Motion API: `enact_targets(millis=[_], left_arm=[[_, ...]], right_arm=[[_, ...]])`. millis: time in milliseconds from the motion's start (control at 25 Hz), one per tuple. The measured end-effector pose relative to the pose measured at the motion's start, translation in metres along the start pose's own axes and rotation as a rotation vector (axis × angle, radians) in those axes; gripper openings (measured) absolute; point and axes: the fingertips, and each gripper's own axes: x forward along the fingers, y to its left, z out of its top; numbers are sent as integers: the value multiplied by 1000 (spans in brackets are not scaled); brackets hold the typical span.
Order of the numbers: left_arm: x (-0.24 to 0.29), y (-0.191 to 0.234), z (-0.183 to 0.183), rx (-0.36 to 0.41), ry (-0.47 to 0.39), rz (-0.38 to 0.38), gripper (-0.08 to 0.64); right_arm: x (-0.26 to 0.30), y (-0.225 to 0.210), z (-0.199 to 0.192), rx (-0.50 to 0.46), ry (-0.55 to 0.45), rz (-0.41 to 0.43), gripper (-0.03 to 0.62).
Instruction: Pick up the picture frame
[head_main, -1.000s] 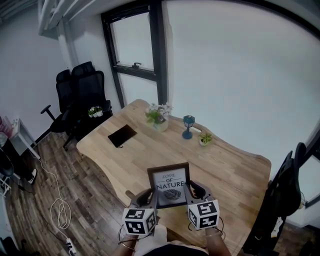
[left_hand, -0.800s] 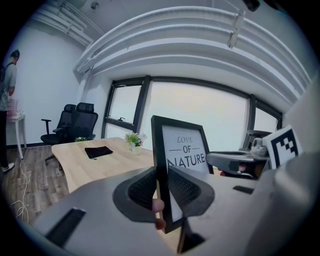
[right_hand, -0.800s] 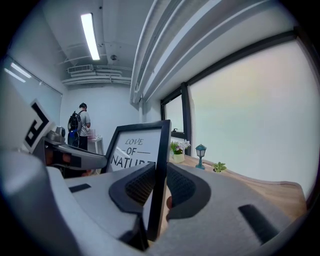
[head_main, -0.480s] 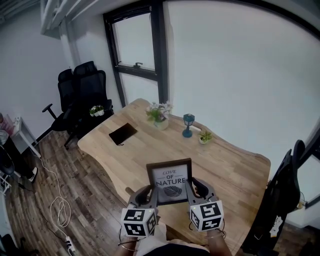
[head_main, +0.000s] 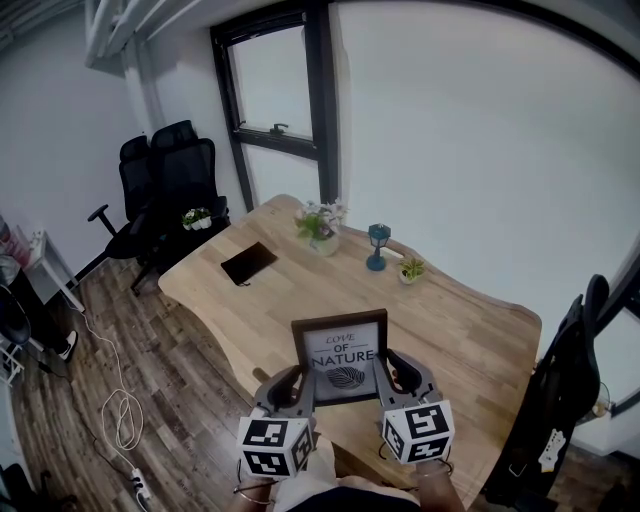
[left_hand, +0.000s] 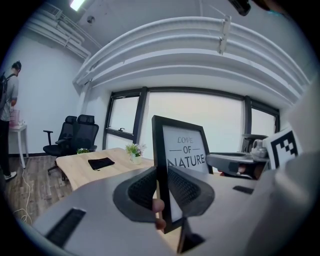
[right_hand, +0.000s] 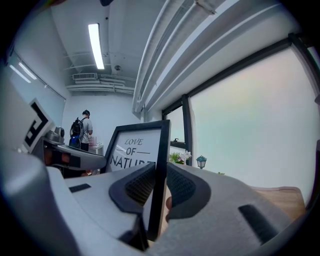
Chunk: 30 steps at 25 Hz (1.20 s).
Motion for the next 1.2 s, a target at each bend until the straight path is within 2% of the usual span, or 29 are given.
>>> enact_targets(millis=[680, 1200], left_arm=[[-33, -21, 19, 18, -55, 10, 64], [-34, -24, 30, 41, -68, -4, 64]], right_arm=[[-34, 7, 26, -12, -82, 12, 71], [-38, 6, 35, -5, -121, 0, 69]])
